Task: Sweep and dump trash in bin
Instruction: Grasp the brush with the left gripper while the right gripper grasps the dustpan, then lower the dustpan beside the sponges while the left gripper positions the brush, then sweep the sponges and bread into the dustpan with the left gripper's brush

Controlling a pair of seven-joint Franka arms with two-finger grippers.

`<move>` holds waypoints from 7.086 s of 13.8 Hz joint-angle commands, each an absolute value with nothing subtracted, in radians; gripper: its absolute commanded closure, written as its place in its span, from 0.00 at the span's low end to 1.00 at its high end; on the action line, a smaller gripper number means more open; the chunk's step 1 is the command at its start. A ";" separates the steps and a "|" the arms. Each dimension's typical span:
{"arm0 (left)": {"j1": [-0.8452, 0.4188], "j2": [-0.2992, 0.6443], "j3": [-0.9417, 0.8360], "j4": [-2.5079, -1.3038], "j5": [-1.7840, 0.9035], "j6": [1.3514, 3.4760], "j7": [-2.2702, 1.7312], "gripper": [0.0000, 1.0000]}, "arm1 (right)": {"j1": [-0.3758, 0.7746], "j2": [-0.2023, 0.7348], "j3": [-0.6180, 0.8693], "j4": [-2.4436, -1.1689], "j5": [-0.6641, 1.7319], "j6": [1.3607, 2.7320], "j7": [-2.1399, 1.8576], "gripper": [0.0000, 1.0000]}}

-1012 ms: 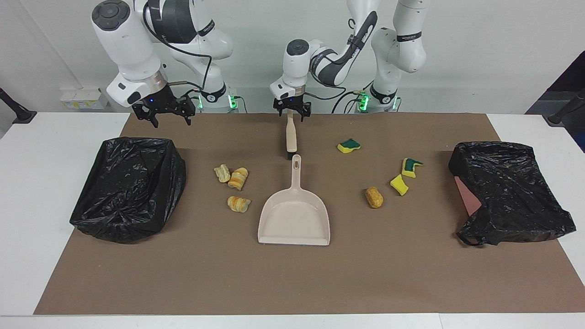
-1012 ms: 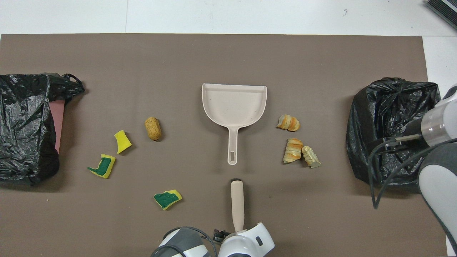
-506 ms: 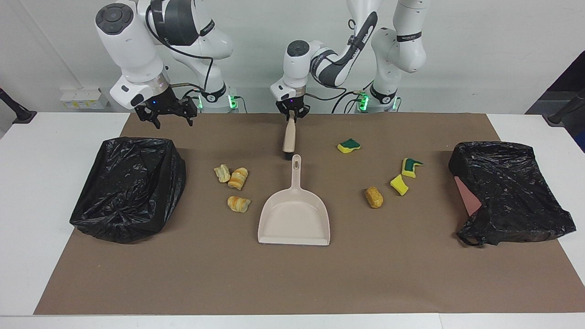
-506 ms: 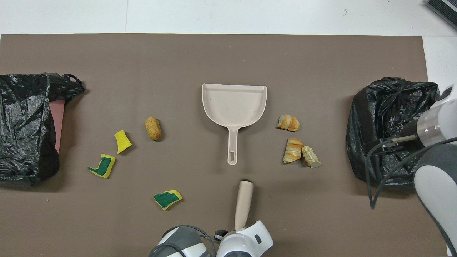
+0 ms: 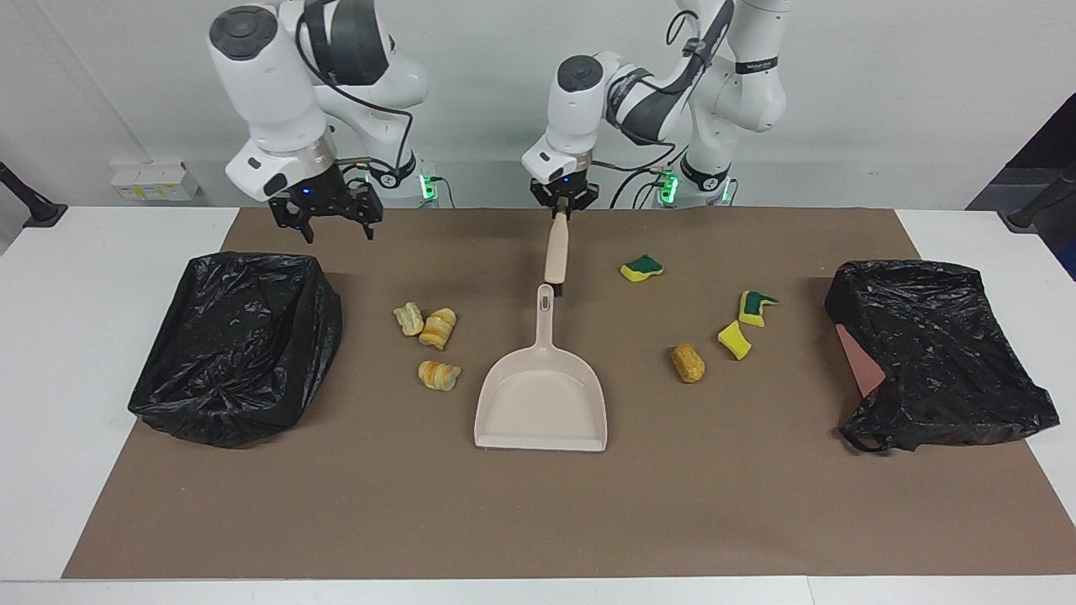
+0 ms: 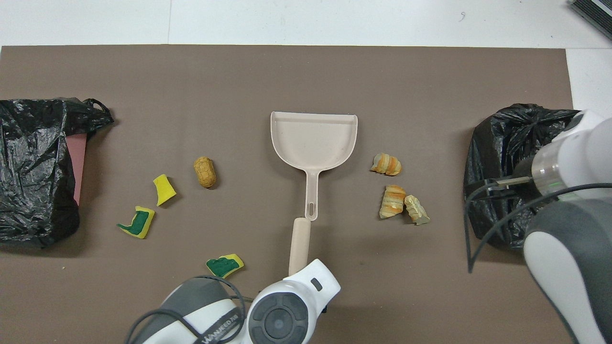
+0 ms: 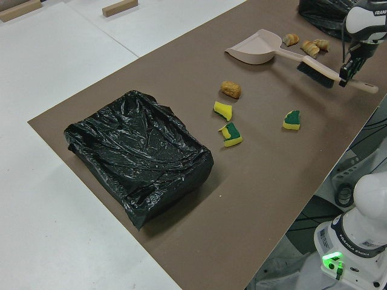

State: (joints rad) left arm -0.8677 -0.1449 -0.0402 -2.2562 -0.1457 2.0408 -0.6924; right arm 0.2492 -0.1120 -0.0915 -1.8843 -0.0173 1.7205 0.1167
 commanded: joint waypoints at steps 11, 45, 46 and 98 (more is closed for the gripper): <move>-0.326 -0.209 -0.048 -2.259 -0.068 1.833 -0.561 1.00 | 0.630 0.268 -0.091 -1.825 0.107 2.153 0.670 0.00; -0.483 -0.138 -0.051 -2.312 -0.179 1.998 -0.397 1.00 | 0.561 -0.069 -0.098 -2.235 -0.055 2.158 -0.796 1.00; -0.483 -0.147 -0.049 -2.312 -0.178 1.968 -0.425 1.00 | 0.555 -0.071 -0.098 -2.241 -0.058 2.158 -0.833 1.00; -0.587 -0.422 -0.186 -2.695 -0.334 2.057 -1.181 1.00 | 0.660 0.032 -0.097 -2.250 -0.061 2.258 -0.647 1.00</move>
State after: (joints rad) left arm -0.5736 -0.4755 -0.1979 -2.6841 -0.3105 2.0110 -1.1687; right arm 0.6615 0.0262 -0.0988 -2.2441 -0.0457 2.2508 -0.6647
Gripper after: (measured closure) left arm 0.736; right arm 0.683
